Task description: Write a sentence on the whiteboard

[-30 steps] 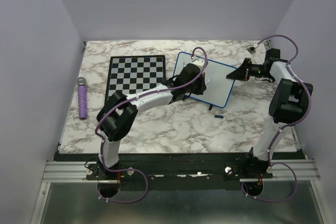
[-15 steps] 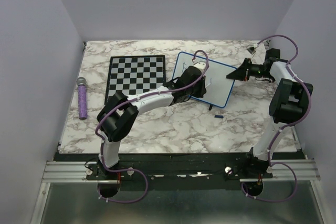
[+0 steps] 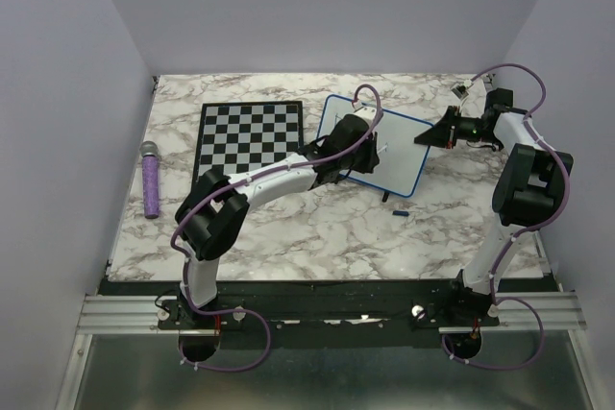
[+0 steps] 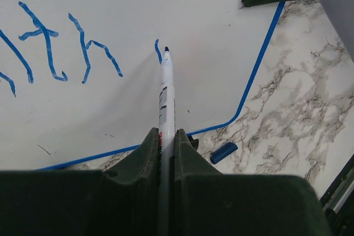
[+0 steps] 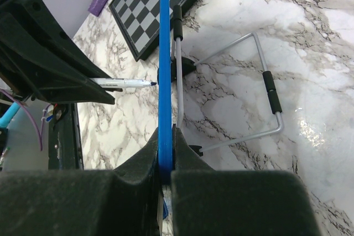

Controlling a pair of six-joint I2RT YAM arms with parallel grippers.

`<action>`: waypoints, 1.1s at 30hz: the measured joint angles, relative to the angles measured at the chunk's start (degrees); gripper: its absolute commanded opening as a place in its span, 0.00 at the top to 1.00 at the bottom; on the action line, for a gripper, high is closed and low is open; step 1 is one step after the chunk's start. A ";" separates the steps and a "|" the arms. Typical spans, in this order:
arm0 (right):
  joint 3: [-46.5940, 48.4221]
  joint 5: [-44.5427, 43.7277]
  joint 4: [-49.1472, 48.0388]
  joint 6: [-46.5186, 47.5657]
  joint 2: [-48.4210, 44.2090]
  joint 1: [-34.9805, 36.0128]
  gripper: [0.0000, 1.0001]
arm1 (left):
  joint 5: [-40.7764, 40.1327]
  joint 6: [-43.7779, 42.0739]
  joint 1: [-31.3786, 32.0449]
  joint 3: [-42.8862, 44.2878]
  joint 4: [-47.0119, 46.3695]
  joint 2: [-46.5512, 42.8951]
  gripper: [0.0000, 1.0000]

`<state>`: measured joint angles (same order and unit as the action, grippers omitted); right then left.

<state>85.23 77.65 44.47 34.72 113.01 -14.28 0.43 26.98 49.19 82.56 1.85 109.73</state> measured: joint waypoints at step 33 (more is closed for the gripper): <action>0.00 0.00 0.00 0.02 -0.09 0.00 0.99 | -0.85 -0.61 -0.11 4.24 3.93 2.10 1.00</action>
<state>85.23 77.65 44.47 34.74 112.92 -14.28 -0.43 26.37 49.08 86.80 5.78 111.83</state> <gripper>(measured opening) 0.113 0.173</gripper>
